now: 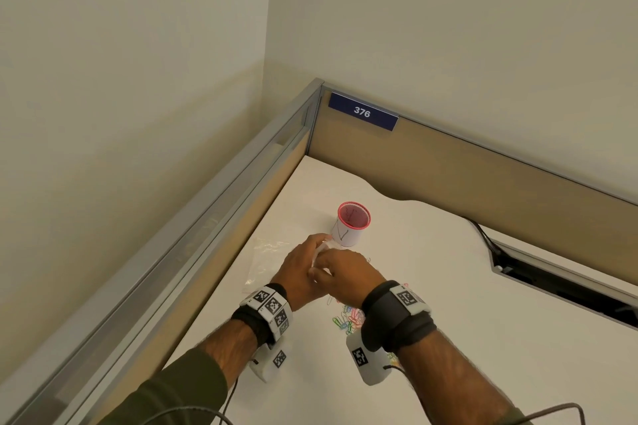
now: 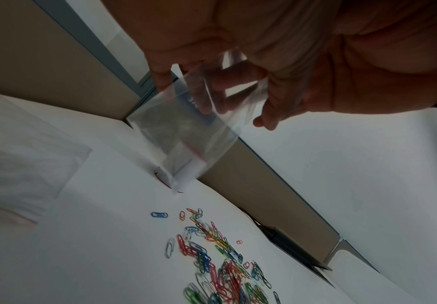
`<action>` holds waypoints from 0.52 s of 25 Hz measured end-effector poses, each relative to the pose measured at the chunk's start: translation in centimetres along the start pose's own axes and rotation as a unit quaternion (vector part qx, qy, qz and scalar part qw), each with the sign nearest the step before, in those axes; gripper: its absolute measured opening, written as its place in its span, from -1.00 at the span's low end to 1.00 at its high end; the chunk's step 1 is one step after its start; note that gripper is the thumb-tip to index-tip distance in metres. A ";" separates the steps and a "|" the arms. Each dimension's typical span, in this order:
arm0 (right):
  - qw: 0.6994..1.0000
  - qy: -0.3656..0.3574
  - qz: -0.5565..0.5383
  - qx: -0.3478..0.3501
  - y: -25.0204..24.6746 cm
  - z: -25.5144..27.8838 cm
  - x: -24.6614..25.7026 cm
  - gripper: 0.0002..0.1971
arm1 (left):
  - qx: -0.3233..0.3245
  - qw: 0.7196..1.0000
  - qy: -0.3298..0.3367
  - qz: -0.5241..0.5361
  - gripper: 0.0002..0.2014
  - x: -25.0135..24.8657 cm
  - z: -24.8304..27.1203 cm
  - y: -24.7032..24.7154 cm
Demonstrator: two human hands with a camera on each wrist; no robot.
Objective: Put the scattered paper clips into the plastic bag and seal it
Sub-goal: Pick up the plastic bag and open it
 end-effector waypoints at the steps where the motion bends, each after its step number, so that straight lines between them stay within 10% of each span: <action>1: 1.000 -0.009 0.007 -0.010 0.0 0.1 0.2 -0.66 | -0.001 1.000 -0.001 -0.003 -0.29 -0.2 0.2 0.0; 13: 0.995 -0.087 0.039 -0.025 -1.1 2.9 -3.2 -0.74 | -0.060 0.998 -0.014 -0.011 -0.59 -3.3 0.2 2.9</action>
Point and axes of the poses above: each hand's wrist, its own z-axis away from the middle knuckle, its own y-axis out of the palm, x = y × z, the point moved 3 cm from there along -z, towards the middle knuckle, and after that the axes turned 6 degrees about x, right-handed, at the moved point
